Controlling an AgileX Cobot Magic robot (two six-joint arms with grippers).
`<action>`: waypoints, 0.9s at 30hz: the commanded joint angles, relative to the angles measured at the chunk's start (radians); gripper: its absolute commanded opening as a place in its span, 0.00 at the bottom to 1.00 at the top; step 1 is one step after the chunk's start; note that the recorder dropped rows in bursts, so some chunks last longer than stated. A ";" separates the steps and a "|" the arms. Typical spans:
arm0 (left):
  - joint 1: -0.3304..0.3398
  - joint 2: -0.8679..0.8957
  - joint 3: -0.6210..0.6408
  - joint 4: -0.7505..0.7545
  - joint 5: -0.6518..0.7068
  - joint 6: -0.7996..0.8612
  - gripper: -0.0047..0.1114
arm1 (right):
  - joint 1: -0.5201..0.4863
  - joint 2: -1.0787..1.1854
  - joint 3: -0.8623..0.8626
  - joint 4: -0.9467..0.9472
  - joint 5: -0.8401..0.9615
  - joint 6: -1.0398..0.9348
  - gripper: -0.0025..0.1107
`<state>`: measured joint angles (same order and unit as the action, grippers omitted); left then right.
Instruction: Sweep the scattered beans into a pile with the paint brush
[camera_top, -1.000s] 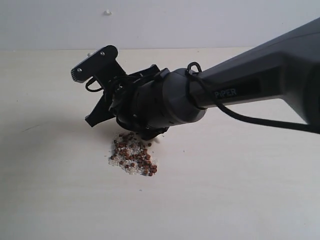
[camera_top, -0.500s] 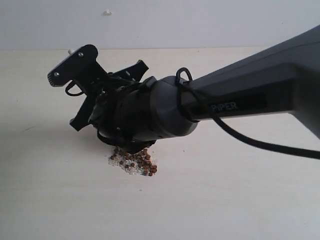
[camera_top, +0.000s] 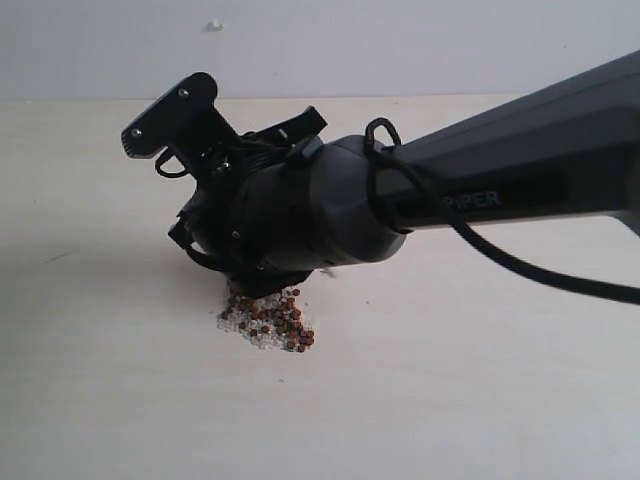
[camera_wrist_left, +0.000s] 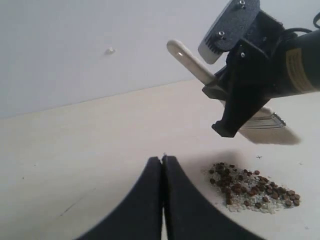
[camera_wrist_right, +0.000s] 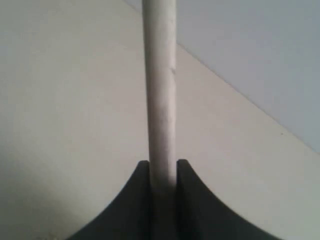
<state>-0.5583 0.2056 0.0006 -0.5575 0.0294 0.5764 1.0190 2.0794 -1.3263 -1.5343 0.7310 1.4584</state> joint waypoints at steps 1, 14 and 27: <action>0.001 -0.005 -0.001 0.004 0.003 -0.005 0.04 | -0.001 -0.006 -0.006 0.064 0.039 -0.066 0.02; 0.001 -0.005 -0.001 0.004 0.003 -0.005 0.04 | -0.134 -0.161 -0.006 0.525 0.235 -0.587 0.02; 0.001 -0.005 -0.001 0.004 0.003 -0.005 0.04 | -0.673 -0.267 -0.004 1.780 -0.031 -1.479 0.02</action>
<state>-0.5583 0.2056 0.0006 -0.5575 0.0310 0.5764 0.4257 1.8236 -1.3263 0.0506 0.7340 0.0784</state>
